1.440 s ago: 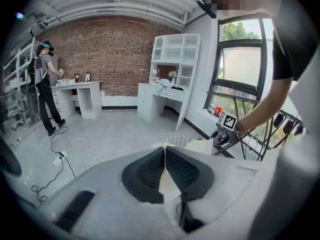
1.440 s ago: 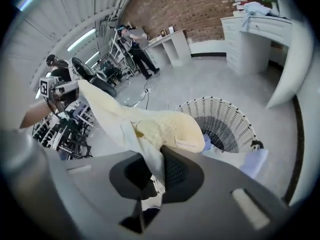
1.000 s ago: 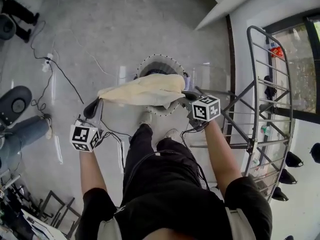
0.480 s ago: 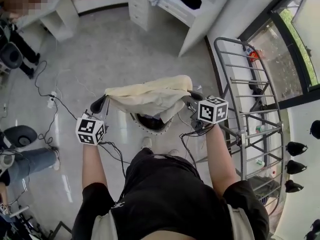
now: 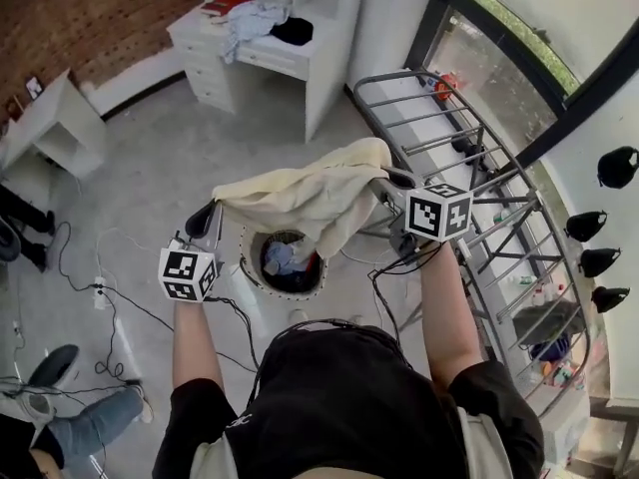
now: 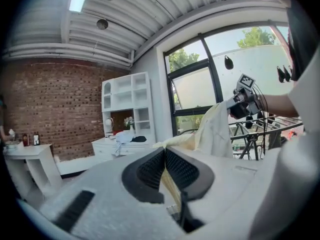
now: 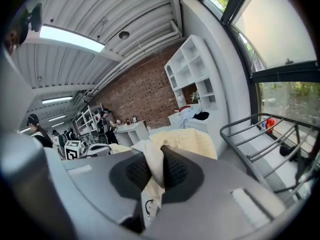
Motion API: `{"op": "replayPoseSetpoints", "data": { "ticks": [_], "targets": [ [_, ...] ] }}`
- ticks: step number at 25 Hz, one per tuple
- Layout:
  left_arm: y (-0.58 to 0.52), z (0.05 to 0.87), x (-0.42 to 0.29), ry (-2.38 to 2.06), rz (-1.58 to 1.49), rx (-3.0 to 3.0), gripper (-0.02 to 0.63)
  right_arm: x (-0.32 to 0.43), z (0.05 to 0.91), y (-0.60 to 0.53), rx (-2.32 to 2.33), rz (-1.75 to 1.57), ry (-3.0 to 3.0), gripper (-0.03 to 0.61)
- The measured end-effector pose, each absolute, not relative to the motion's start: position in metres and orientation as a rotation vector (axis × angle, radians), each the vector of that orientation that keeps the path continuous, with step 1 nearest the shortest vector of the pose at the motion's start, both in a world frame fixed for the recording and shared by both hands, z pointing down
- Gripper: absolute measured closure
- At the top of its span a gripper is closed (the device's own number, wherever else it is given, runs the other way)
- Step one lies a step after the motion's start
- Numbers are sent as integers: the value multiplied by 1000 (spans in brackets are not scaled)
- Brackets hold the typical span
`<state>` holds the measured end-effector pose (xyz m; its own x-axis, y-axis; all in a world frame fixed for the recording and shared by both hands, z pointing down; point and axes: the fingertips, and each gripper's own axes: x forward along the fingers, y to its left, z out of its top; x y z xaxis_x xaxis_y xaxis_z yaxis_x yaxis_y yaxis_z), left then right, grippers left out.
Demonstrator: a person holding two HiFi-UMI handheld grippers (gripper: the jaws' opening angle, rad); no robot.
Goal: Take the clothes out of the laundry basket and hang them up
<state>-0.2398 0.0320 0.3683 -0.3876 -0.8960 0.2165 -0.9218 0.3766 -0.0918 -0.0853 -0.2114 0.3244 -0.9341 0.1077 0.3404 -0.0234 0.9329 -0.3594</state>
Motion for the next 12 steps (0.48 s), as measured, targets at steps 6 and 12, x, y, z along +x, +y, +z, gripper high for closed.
{"op": "replayPoseSetpoints", "data": {
  "ticks": [6,12],
  "targets": [
    [-44,353,-240,-2389,330,1881,600,-36,299,-249,178,570,-2783,546],
    [-108,334,-232,-2291,311,2079,600,19,278,-281,429,569,-2803,548]
  ]
}}
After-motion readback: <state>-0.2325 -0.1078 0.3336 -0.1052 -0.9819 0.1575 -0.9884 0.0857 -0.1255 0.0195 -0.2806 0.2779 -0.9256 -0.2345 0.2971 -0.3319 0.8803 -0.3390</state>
